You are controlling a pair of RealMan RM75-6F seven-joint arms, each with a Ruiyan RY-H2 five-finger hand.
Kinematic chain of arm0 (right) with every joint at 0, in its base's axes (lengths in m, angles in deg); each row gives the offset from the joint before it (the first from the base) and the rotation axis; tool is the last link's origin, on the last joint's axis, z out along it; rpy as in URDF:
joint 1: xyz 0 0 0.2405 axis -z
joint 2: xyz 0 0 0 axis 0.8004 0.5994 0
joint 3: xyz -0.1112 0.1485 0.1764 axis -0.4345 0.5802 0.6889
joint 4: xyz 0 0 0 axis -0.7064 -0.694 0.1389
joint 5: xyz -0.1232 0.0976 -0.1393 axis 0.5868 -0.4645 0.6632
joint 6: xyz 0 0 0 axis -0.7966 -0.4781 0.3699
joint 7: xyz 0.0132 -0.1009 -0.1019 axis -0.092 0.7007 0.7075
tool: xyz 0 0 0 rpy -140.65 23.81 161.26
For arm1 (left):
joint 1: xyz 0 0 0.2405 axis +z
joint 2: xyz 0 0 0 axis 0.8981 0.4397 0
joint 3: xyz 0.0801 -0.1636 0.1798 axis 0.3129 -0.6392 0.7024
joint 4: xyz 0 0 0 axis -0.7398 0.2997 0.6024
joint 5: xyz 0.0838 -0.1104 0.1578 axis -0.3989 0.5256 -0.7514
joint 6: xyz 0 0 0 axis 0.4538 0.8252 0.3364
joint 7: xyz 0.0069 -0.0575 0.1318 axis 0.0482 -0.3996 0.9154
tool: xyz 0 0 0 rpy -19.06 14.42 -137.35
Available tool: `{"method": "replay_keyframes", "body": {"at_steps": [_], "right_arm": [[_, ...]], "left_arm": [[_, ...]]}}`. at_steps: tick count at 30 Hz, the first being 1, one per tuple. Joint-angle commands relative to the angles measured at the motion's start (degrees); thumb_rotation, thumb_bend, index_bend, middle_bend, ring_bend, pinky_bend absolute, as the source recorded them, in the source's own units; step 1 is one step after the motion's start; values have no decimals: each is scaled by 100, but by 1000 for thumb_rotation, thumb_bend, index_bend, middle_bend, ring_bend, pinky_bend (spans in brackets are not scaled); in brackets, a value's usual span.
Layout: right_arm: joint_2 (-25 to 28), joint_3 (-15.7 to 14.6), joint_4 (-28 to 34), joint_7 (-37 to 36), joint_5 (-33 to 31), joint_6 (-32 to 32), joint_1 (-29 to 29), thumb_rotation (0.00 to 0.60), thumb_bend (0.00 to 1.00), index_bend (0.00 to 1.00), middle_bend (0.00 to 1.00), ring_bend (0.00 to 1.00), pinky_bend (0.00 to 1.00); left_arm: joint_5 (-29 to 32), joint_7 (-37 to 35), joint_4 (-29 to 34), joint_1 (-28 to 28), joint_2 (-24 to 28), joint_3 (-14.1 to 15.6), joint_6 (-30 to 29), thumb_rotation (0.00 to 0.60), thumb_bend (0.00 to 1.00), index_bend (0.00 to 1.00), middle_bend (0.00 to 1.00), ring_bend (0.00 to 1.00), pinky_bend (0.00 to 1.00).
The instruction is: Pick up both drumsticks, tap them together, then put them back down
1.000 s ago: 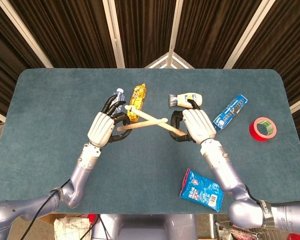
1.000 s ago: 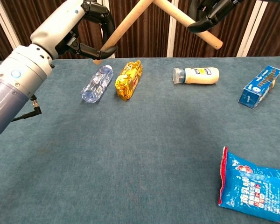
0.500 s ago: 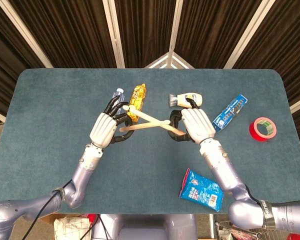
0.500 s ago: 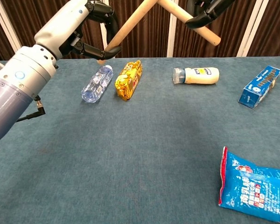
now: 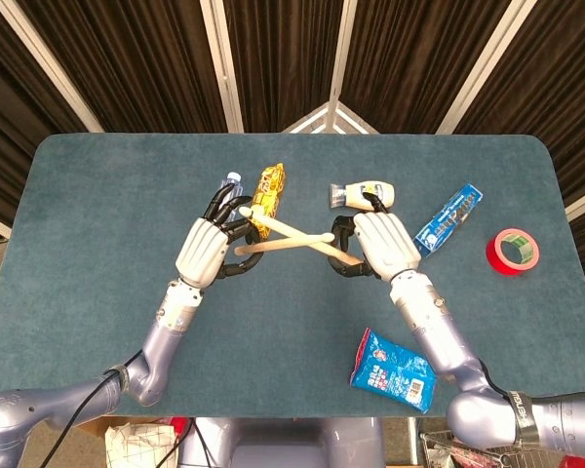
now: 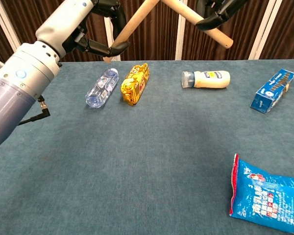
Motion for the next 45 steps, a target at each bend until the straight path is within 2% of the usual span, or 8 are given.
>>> {"method": "replay_keyframes", "body": {"at_steps": [1,21,28,32,37,45], "right_arm": [[5,-11,0,-14,11,-7,4,600,474,674,612,420,0],[123,55,55,-30,-105,-68,-73,600,475,674,612,420,0],[120,-181,-201,-77,70,6,65,600,476,674,612,420,0],[48,-441,-587,-264,364,180,261,600,475,674,612,420,0],[-106,-818,-1223,-562,1076,303,588,600,476,674,613,421,0],[-370,-1201,-2095,-1023,1947,411,970,600,476,674,613,421,0]], "left_arm": [[7,58,39,-8,23,-24,-11,600,445,651,654,195,63],[-24,38,-2,-45,-75,26,-19,600,444,652,654,195,63],[-98,157,127,78,272,87,-101,600,444,654,657,195,64],[-124,309,335,221,809,296,126,600,444,656,660,195,65],[-185,652,555,426,1462,624,377,600,443,657,661,195,62],[-296,986,783,767,2076,1212,676,600,443,657,661,195,59]]}}
